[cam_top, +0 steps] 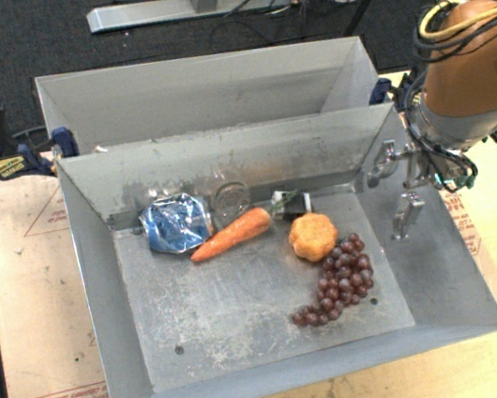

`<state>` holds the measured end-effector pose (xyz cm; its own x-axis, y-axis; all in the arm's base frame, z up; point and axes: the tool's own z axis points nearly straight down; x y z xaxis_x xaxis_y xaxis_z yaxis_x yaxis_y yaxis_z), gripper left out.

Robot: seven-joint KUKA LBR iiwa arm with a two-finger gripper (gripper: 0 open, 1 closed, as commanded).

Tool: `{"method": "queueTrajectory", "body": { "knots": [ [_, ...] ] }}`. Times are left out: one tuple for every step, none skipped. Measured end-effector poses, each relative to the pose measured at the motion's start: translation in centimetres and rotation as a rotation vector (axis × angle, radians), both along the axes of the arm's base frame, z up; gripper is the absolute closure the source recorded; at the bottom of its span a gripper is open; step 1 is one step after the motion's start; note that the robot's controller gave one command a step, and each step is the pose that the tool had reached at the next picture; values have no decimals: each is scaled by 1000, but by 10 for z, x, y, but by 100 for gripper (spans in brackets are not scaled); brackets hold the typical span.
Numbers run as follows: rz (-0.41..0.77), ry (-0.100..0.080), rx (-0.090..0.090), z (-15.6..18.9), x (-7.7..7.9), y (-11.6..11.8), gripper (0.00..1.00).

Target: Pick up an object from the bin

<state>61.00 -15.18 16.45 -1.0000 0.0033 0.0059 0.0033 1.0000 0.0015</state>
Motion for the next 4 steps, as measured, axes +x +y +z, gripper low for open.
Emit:
{"method": "queueTrajectory", "body": {
  "knots": [
    [3,-8,-2,5,2,0,0],
    [91,-10,-2,-45,-27,30,0],
    [258,-1,1,-85,-45,53,0],
    [673,-12,-1,-57,-49,56,0]
  ]
}}
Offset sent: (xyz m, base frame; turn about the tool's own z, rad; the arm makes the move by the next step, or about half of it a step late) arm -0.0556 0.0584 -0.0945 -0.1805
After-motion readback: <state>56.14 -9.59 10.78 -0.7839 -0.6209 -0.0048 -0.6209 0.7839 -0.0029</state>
